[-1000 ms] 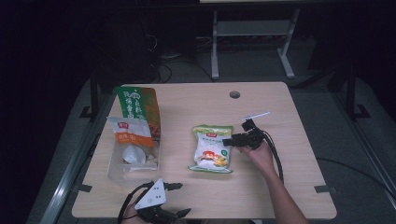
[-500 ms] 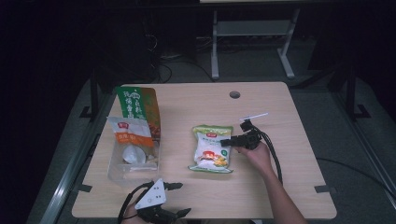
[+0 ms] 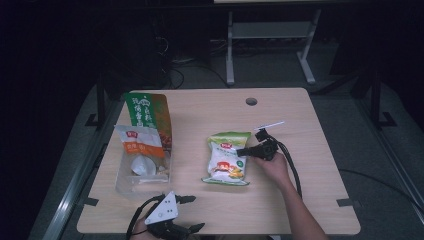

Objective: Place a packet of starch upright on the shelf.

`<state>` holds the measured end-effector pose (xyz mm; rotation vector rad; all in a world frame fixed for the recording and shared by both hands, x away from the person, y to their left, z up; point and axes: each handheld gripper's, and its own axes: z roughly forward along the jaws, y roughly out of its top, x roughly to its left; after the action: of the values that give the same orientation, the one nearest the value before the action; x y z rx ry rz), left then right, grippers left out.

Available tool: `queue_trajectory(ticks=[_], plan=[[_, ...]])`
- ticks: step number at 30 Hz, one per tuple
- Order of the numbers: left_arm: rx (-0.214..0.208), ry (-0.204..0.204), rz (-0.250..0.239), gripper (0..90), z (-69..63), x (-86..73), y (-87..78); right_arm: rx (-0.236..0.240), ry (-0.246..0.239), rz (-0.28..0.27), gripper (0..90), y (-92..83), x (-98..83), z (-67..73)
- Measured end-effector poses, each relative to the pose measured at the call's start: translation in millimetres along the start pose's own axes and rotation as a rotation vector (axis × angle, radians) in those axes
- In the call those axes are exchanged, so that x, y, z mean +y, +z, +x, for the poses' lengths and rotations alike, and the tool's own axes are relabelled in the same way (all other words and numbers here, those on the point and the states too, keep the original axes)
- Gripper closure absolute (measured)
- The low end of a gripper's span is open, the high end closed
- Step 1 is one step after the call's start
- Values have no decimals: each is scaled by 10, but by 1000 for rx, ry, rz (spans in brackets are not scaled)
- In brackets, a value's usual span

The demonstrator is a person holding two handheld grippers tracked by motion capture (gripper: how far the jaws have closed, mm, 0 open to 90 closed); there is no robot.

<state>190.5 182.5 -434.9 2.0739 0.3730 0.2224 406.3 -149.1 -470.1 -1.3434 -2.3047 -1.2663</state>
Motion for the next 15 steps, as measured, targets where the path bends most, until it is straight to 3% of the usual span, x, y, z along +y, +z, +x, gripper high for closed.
queue_trajectory(ticks=[15], plan=[[5,2,-2,226,-1,4,-9,-11,-72,-40,895,-131,33,140]])
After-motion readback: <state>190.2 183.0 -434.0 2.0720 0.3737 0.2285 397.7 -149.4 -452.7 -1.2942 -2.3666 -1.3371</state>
